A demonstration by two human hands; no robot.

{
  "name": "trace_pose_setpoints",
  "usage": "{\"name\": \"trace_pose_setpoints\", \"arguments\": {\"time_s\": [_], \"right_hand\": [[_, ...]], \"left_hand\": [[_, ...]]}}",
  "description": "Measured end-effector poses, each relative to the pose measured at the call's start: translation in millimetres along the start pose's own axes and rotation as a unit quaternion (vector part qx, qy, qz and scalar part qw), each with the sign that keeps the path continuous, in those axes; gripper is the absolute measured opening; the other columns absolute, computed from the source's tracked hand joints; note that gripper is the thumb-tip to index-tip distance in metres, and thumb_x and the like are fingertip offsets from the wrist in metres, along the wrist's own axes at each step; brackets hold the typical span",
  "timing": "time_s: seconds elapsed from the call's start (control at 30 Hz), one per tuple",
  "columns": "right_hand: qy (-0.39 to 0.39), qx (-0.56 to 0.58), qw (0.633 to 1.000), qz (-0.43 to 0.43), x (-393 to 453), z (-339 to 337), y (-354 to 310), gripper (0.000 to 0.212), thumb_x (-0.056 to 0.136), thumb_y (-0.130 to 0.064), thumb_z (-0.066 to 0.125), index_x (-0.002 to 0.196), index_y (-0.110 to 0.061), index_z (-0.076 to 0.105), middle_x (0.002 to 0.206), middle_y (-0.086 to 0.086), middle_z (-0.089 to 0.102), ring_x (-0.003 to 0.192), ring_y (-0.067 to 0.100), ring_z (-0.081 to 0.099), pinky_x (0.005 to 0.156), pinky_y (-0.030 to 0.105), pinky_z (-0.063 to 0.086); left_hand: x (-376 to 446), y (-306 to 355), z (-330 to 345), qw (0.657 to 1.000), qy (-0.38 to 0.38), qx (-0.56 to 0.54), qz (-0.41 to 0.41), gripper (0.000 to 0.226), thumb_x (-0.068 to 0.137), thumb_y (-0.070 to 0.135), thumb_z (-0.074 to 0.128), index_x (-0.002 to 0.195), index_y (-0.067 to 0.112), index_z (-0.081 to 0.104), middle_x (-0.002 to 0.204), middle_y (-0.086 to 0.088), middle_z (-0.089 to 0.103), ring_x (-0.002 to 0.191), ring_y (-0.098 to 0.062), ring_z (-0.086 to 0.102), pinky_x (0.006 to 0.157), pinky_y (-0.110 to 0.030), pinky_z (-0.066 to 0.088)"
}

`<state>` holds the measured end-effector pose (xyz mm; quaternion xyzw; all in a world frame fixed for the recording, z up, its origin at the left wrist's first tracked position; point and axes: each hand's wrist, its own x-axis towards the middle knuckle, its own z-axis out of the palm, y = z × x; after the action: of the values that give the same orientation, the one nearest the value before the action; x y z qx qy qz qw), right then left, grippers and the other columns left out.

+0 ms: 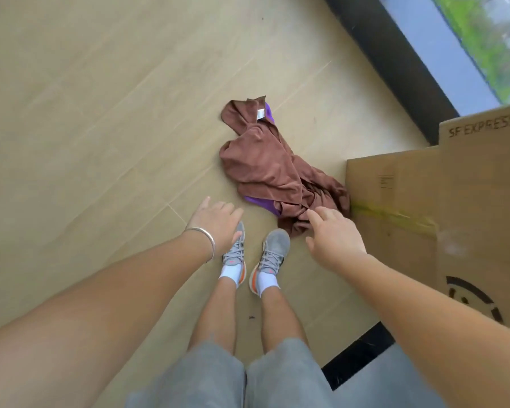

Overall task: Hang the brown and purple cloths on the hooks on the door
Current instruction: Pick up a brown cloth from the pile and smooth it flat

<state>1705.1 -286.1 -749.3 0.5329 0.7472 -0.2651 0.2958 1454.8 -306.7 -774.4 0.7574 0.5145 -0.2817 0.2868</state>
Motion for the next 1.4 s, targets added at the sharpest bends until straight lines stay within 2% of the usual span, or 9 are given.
{"name": "trace_pose_setpoints", "arguments": {"time_s": [0.3,0.6,0.67,0.77,0.9,1.03,1.17,1.27,1.4], "right_hand": [[-0.002,-0.008,1.0,-0.018,154,153,25,0.051,0.087,-0.026,0.055,0.136,-0.014,0.043,0.137,0.009,0.046,0.128,0.029,0.038,0.097,0.04,0.035],[0.076,-0.009,0.996,-0.053,294,261,32,0.052,0.087,-0.028,0.054,0.134,-0.007,0.046,0.14,0.015,0.044,0.131,0.033,0.037,0.1,0.044,0.034],[0.091,-0.024,0.993,-0.065,309,274,39,0.054,0.086,-0.03,0.053,0.134,-0.005,0.046,0.14,0.017,0.043,0.131,0.034,0.037,0.101,0.045,0.033],[0.125,-0.061,0.988,-0.071,325,288,55,0.06,0.086,-0.034,0.051,0.138,-0.007,0.042,0.143,0.016,0.041,0.132,0.034,0.037,0.103,0.045,0.032],[0.165,-0.04,0.985,-0.038,338,287,60,0.054,0.078,-0.026,0.055,0.13,-0.013,0.05,0.132,0.015,0.048,0.118,0.036,0.044,0.092,0.046,0.035],[0.181,-0.029,0.983,-0.012,341,268,57,0.03,0.091,-0.03,0.047,0.112,-0.016,0.062,0.119,0.009,0.056,0.106,0.033,0.048,0.08,0.043,0.034],[0.152,-0.022,0.987,-0.035,320,239,62,0.037,0.099,-0.04,0.04,0.113,-0.016,0.065,0.121,0.006,0.059,0.109,0.032,0.051,0.081,0.043,0.035],[0.163,-0.027,0.984,-0.061,293,202,60,0.035,0.1,-0.038,0.039,0.111,-0.016,0.065,0.118,0.005,0.062,0.109,0.032,0.052,0.084,0.042,0.036],[0.208,-0.041,0.972,-0.102,264,126,47,0.019,0.093,-0.024,0.051,0.104,-0.019,0.065,0.108,0.003,0.064,0.105,0.03,0.053,0.084,0.038,0.032]], "left_hand": [[138,-19,138,0.998,0.026,-0.043,0.023,0.048,0.095,0.038,0.043,0.136,0.013,0.039,0.132,-0.008,0.048,0.123,-0.028,0.044,0.099,-0.038,0.033],[282,-30,247,0.991,0.1,-0.067,0.06,0.062,0.089,0.027,0.057,0.142,0.002,0.035,0.144,-0.018,0.039,0.134,-0.032,0.034,0.109,-0.041,0.028],[301,-31,261,0.99,0.115,-0.053,0.064,0.065,0.085,0.028,0.061,0.141,0.005,0.037,0.142,-0.018,0.04,0.129,-0.034,0.038,0.104,-0.044,0.032],[325,-37,273,0.983,0.181,-0.004,0.038,0.068,0.074,0.034,0.068,0.134,0.014,0.042,0.124,-0.016,0.048,0.105,-0.035,0.047,0.083,-0.046,0.038],[344,-48,266,0.969,0.245,-0.002,-0.014,0.056,0.065,0.033,0.071,0.114,0.016,0.049,0.102,-0.016,0.049,0.089,-0.034,0.048,0.07,-0.044,0.034],[349,-49,246,0.965,0.26,0.0,-0.012,0.033,0.068,0.025,0.061,0.099,0.013,0.059,0.094,-0.014,0.053,0.085,-0.034,0.05,0.067,-0.042,0.032],[331,-54,219,0.973,0.232,-0.009,-0.005,0.035,0.084,0.029,0.042,0.1,0.016,0.071,0.096,-0.009,0.06,0.092,-0.032,0.052,0.071,-0.039,0.031],[301,-61,188,0.973,0.229,-0.02,0.006,0.044,0.08,0.03,0.035,0.096,0.013,0.072,0.095,-0.008,0.065,0.094,-0.032,0.056,0.073,-0.037,0.034],[251,-78,126,0.968,0.234,-0.044,-0.079,0.025,0.078,0.024,0.052,0.087,0.018,0.074,0.081,-0.009,0.067,0.083,-0.032,0.058,0.07,-0.034,0.032]]}}
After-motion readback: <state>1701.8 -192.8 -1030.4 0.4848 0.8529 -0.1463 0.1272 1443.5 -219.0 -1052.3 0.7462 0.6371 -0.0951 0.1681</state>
